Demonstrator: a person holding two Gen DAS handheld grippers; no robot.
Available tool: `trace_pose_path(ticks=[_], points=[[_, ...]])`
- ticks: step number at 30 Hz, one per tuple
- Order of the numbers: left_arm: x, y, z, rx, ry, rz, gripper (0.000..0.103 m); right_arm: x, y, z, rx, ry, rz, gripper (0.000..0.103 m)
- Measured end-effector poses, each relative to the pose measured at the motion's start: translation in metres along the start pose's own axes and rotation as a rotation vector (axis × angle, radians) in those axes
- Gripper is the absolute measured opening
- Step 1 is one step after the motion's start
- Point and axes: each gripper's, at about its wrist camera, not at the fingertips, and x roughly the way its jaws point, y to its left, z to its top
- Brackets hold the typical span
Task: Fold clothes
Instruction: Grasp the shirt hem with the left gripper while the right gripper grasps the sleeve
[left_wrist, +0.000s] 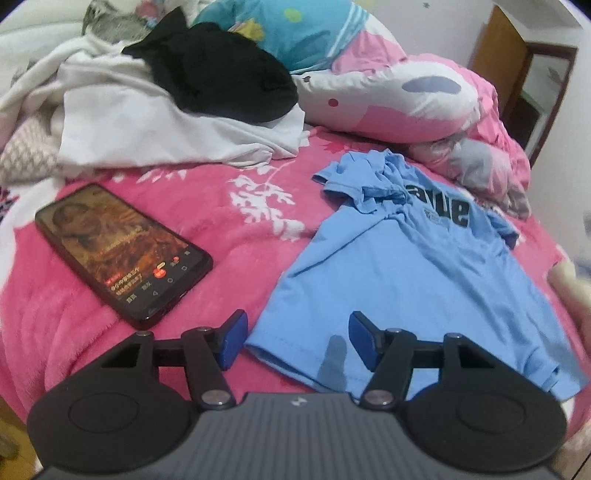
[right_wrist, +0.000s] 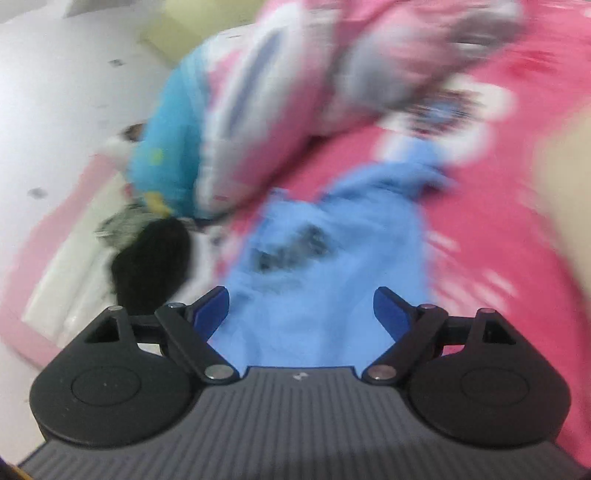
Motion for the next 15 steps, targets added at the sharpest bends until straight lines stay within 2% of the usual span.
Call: trace_pose_path(ticks=[3, 6, 8, 10, 12, 14, 15], points=[[0.004, 0.002, 0.002, -0.05, 0.007, 0.028, 0.056, -0.029, -0.032, -0.039, 0.052, -0.015, -0.101, 0.084], [0.008, -0.004, 0.003, -0.035, 0.005, 0.071, 0.05, -0.039, -0.057, -0.067, 0.099, -0.001, -0.168, 0.073], [0.01, -0.009, 0.003, -0.014, 0.007, 0.102, 0.046, -0.042, -0.069, -0.082, 0.119, 0.019, -0.173, 0.067], [0.012, -0.013, 0.002, 0.004, 0.004, 0.13, 0.043, -0.036, -0.076, -0.09, 0.125, 0.035, -0.157, 0.066], [0.013, -0.015, 0.0, 0.017, 0.001, 0.152, 0.041, -0.035, -0.074, -0.095, 0.094, 0.033, -0.156, 0.061], [0.014, -0.018, -0.001, 0.035, -0.006, 0.179, 0.033, -0.031, -0.068, -0.099, 0.065, 0.067, -0.13, 0.046], [0.015, -0.02, -0.002, 0.043, -0.01, 0.193, 0.032, -0.029, -0.063, -0.103, 0.046, 0.087, -0.118, 0.042]])
